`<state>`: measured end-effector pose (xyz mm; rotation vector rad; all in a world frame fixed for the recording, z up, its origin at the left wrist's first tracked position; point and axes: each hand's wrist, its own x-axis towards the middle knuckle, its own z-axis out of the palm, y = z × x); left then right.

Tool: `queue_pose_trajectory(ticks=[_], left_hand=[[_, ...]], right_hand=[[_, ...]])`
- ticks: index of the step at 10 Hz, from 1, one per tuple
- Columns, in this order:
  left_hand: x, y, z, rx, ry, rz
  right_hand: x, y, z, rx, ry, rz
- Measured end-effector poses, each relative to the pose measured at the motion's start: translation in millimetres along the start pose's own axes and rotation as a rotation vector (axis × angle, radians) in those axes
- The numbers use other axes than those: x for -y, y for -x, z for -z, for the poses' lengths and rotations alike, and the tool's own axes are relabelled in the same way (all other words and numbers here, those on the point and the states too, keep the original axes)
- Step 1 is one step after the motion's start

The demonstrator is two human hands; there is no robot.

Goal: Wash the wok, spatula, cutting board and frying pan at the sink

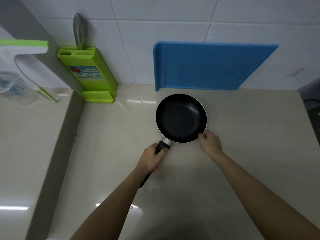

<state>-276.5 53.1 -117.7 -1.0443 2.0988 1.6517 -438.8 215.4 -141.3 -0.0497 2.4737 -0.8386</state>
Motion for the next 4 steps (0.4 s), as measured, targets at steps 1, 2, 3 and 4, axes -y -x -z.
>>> queue_pose_trajectory(ticks=[1,2,3,4], left_hand=[[2.9,-3.2,-1.8,0.054,0.011,0.005],[3.1,-4.8,-1.5,0.114,0.028,0.013],[0.9,-7.7,8.3,0.071,-0.247,0.010],[-1.2,-12.7,29.7,-0.030,-0.566,-0.068]], right_hand=[[1.9,2.1,3.8,-0.023,0.012,0.055],[1.8,8.8,9.4,-0.040,0.052,0.103],[0.2,21.0,15.1,-0.052,0.171,0.177],[7.9,33.8,19.3,-0.157,0.317,0.295]])
